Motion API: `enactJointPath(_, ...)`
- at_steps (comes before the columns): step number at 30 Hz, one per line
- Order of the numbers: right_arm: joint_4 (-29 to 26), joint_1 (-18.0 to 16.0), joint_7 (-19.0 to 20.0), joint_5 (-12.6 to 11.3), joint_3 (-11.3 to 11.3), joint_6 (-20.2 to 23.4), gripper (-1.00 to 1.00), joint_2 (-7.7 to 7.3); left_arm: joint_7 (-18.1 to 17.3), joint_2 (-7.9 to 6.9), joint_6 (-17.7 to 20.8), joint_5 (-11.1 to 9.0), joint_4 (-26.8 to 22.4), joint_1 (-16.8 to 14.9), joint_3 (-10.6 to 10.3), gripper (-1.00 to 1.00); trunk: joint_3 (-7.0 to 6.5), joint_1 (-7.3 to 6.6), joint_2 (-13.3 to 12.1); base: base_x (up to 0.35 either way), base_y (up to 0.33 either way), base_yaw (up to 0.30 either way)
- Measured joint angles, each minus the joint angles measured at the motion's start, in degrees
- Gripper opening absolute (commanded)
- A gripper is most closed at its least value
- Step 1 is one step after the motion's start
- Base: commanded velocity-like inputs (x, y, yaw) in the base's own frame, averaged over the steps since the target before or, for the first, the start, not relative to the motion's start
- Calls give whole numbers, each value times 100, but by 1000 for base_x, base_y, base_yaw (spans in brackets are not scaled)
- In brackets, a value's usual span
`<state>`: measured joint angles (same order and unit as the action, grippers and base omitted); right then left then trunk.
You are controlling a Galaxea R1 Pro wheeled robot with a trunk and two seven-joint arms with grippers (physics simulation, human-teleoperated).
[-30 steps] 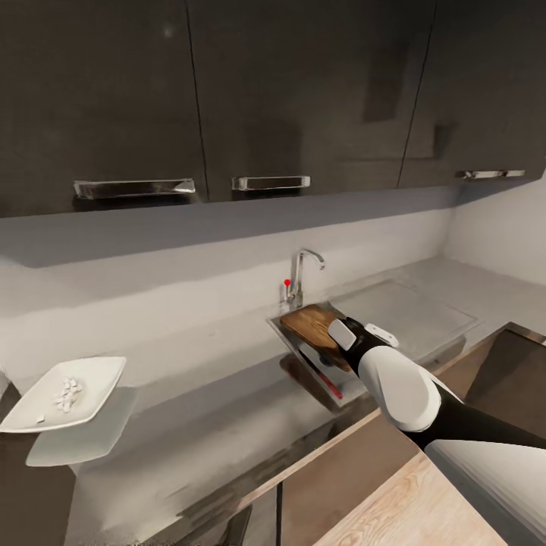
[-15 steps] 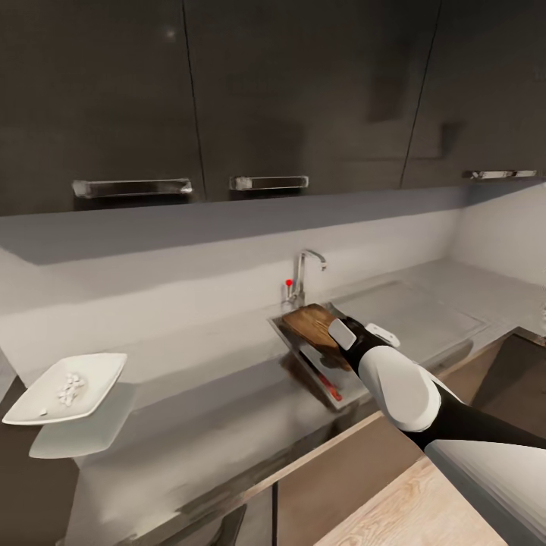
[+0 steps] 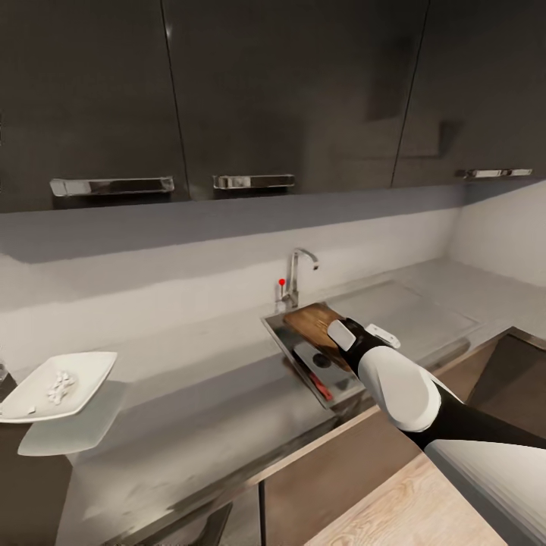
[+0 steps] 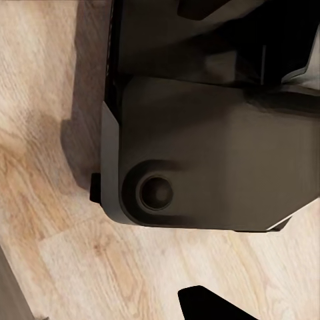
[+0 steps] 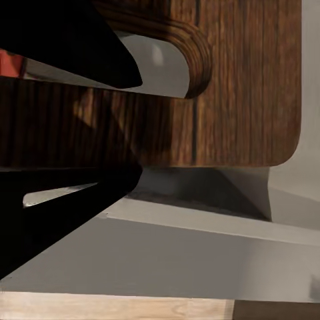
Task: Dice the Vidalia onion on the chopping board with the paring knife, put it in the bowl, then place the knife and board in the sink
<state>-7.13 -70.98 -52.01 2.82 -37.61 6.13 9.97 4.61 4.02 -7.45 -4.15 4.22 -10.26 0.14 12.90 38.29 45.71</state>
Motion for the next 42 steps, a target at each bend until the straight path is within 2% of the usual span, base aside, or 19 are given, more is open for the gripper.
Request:
enactJointPath(20, 100, 0, 3, 8, -5, -14, -100, 0, 0, -9, 0, 0, 1, -1, 4, 100, 126, 0, 1, 0, 0, 74)
enactJointPath(28, 85, 0, -10, 22, -15, -331, -100, 0, -1, -17, 0, -2, 0, 0, 5, 100, 127, 0, 1, 0, -41, 1)
enactJointPath(34, 80, 0, -14, 12, -29, -365, -100, 0, -1, -17, -3, 0, 1, 0, 4, 100, 128, 0, 1, 0, -88, 0)
enactJointPath(42, 80, 1, -342, 12, -22, -367, -100, 0, 0, -5, 0, 0, 1, 0, 4, 100, 128, 0, 0, 0, -11, 0)
